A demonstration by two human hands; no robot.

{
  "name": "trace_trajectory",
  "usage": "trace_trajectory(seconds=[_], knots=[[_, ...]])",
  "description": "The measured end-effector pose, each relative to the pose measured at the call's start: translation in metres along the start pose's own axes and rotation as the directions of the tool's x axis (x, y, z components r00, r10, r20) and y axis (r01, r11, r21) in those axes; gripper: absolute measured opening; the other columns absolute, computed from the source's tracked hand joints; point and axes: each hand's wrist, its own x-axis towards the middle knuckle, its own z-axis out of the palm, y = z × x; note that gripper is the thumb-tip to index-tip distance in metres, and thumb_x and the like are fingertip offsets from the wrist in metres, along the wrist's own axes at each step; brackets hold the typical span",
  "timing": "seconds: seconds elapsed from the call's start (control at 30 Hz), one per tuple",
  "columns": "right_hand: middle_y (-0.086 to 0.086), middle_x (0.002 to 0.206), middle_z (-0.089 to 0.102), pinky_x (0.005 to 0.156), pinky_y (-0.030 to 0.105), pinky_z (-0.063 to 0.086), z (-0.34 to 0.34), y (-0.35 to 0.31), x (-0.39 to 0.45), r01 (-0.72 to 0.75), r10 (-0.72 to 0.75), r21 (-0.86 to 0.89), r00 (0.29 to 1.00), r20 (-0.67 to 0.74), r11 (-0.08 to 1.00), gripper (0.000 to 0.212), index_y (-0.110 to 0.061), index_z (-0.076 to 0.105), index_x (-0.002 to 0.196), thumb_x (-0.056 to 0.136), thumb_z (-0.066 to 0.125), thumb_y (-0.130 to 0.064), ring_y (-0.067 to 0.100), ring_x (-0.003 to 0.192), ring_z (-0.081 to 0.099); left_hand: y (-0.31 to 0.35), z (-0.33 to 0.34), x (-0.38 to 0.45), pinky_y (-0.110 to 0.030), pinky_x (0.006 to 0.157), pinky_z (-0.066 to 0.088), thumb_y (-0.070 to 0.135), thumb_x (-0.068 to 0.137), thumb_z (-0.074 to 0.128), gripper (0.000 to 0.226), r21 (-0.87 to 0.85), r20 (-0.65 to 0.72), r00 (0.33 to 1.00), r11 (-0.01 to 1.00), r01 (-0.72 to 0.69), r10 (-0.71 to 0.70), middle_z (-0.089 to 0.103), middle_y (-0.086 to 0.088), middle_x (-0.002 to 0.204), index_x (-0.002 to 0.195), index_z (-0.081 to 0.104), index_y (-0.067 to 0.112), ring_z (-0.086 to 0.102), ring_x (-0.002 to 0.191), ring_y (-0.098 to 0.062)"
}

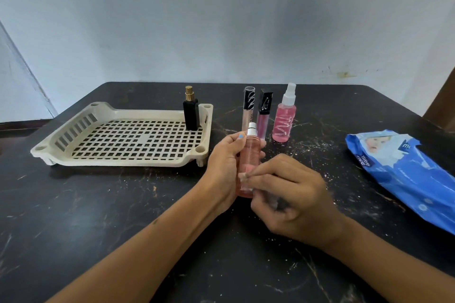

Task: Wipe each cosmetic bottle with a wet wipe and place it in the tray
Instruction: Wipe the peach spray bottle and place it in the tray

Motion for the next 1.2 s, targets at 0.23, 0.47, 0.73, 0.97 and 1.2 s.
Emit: trace_trajectory(seconds=[0.23, 0.47, 0.73, 0.97, 1.2], knots=[[0.006, 0.105, 0.068, 0.092, 0.019, 0.051, -0.002, 0.014, 0.000, -0.282, 0.279, 0.002, 0.947, -0.159, 0.959, 0.023, -0.002, 0.072, 0.108, 0.086, 0.065, -0.004, 0.012, 0.100, 0.064, -0.006, 0.003, -0.006, -0.020, 0.057, 0.049, 0.016, 0.094, 0.045, 0.019, 0.044, 0.102, 0.995, 0.999, 0.002, -0.006, 0.061, -0.004, 0.076, 0.100, 0.058, 0.005, 0.057, 0.063, -0.009], [0.009, 0.086, 0.070, 0.075, 0.016, 0.050, 0.001, -0.004, 0.000, -0.010, 0.011, 0.042, 1.000, -0.010, 0.999, 0.016, 0.000, 0.076, 0.084, 0.073, 0.064, 0.002, 0.017, 0.077, 0.063, 0.003, -0.004, -0.004, -0.021, 0.049, 0.049, 0.021, 0.097, 0.042, 0.026, 0.023, -0.038, 0.999, 0.999, -0.032, 0.033, 0.058, -0.010, 0.071, 0.106, 0.056, 0.001, 0.055, 0.055, -0.012], [0.006, 0.110, 0.066, 0.094, 0.014, 0.047, 0.001, 0.011, 0.001, -0.278, 0.280, 0.035, 0.949, -0.146, 0.960, 0.027, -0.002, 0.069, 0.111, 0.089, 0.058, -0.012, 0.007, 0.105, 0.060, -0.001, 0.001, -0.005, -0.020, 0.050, 0.050, 0.018, 0.097, 0.041, 0.025, 0.004, 0.043, 0.999, 1.000, -0.029, 0.029, 0.064, -0.003, 0.071, 0.105, 0.060, 0.004, 0.060, 0.058, -0.009], [0.010, 0.114, 0.065, 0.097, 0.016, 0.047, 0.002, 0.014, 0.001, -0.291, 0.285, -0.019, 0.946, -0.151, 0.957, 0.029, -0.001, 0.067, 0.116, 0.089, 0.059, -0.002, 0.012, 0.108, 0.060, -0.002, 0.000, -0.008, -0.020, 0.065, 0.052, 0.021, 0.096, 0.046, 0.030, 0.046, 0.119, 0.993, 0.998, -0.031, 0.026, 0.065, -0.006, 0.086, 0.114, 0.062, 0.003, 0.060, 0.075, -0.011], [0.011, 0.098, 0.069, 0.092, 0.018, 0.050, 0.002, 0.001, -0.001, -0.068, 0.071, 0.041, 0.994, -0.079, 0.997, 0.022, 0.002, 0.075, 0.096, 0.079, 0.061, 0.000, 0.013, 0.098, 0.064, 0.003, -0.002, -0.003, -0.037, 0.081, 0.055, 0.017, 0.099, 0.037, 0.036, -0.138, 0.022, 1.000, 0.990, 0.004, -0.001, 0.067, -0.024, 0.105, 0.128, 0.043, -0.005, 0.068, 0.087, -0.028]])
